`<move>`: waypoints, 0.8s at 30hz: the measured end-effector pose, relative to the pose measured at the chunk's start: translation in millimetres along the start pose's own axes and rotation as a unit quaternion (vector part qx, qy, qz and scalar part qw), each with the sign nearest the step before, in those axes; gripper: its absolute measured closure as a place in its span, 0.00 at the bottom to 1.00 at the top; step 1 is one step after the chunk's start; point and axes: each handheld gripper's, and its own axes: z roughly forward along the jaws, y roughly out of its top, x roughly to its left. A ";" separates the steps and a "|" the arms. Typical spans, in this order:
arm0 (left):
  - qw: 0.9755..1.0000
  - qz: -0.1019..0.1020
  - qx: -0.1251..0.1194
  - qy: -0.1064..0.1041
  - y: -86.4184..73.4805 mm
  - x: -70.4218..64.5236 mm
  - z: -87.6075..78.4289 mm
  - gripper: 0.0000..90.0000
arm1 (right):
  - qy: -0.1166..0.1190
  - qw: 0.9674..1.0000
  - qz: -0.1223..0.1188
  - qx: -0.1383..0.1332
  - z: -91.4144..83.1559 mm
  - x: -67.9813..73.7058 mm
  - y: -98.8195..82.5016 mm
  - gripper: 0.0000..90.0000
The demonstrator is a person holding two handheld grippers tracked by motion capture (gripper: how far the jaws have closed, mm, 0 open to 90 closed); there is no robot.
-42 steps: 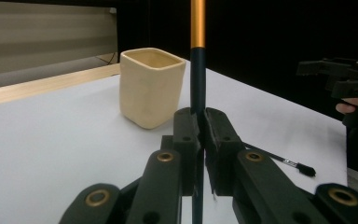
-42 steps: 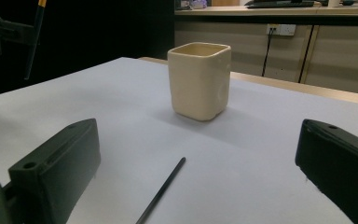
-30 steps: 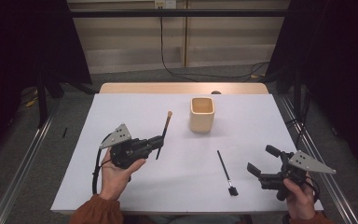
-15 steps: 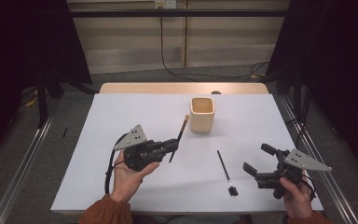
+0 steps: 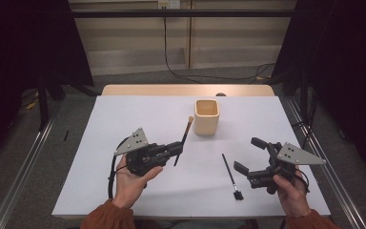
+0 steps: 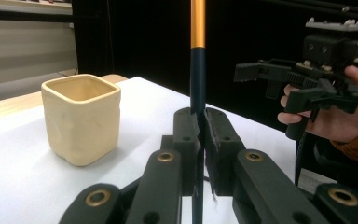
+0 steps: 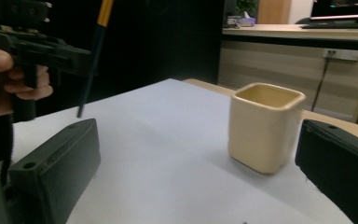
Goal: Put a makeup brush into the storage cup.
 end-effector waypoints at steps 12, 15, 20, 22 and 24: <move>1.000 -0.002 0.007 0.000 -8.1 -2.3 0.1 0.93 | 0.069 0.998 -0.006 0.000 36.8 22.1 20.0 0.03; 1.000 0.000 0.007 -0.002 -8.7 -3.4 1.2 0.93 | 0.079 0.997 0.000 0.005 46.6 27.4 24.6 0.05; 1.000 0.001 0.011 -0.006 -10.0 -5.3 3.9 0.93 | 0.112 0.994 -0.010 0.015 58.8 38.1 30.3 0.04; 1.000 0.003 0.011 -0.008 -10.0 -6.3 4.6 0.93 | 0.123 0.992 -0.009 0.017 63.1 40.7 32.3 0.04; 1.000 0.005 0.013 -0.011 -10.1 -7.4 5.3 0.93 | 0.125 0.992 -0.010 0.020 67.5 41.7 35.0 0.04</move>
